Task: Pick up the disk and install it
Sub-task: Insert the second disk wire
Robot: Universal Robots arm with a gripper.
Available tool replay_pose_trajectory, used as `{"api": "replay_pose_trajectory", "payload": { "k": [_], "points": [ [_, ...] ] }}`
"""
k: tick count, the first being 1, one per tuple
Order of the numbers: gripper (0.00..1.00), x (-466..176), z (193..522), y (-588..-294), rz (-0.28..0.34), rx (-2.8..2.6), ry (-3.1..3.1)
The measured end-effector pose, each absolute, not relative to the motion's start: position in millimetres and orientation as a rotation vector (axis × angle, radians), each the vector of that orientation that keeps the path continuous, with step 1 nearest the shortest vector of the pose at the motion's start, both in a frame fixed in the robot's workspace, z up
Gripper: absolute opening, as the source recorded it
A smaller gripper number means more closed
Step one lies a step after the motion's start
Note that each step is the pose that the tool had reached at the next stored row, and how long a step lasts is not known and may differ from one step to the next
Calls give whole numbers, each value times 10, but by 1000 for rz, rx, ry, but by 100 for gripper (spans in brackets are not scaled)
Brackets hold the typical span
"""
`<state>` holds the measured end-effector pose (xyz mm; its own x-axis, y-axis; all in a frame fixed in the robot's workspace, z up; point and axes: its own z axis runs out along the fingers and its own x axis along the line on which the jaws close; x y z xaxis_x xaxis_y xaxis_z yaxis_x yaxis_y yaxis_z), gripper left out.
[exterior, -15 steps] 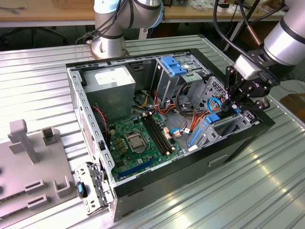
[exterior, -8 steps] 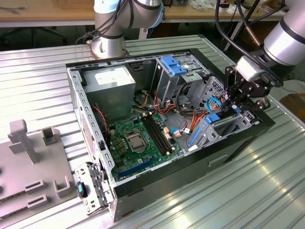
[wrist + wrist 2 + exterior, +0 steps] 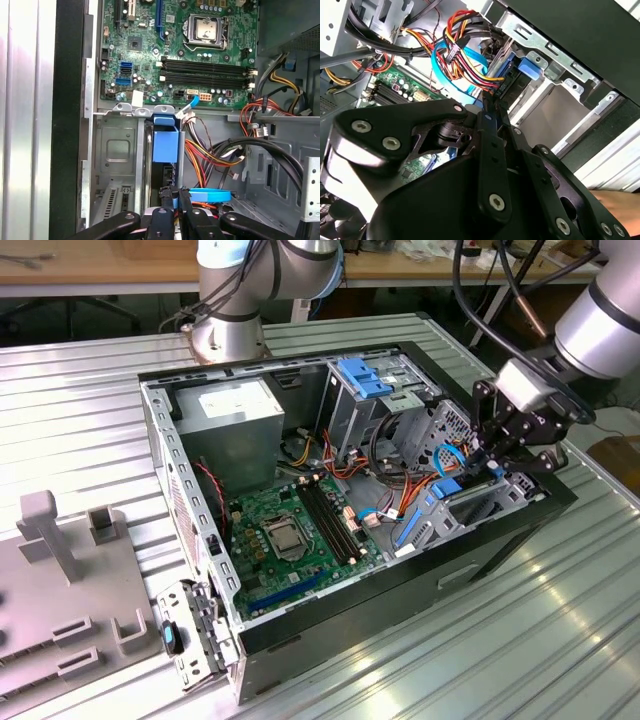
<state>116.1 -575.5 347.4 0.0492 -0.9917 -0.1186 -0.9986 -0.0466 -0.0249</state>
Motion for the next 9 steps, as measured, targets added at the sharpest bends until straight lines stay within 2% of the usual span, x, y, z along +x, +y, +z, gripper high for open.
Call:
{"api": "replay_pose_trajectory", "payload": {
  "k": [9],
  "points": [
    [16, 1161, 3457, -5757, 106, -2218, 2080]
  ]
}}
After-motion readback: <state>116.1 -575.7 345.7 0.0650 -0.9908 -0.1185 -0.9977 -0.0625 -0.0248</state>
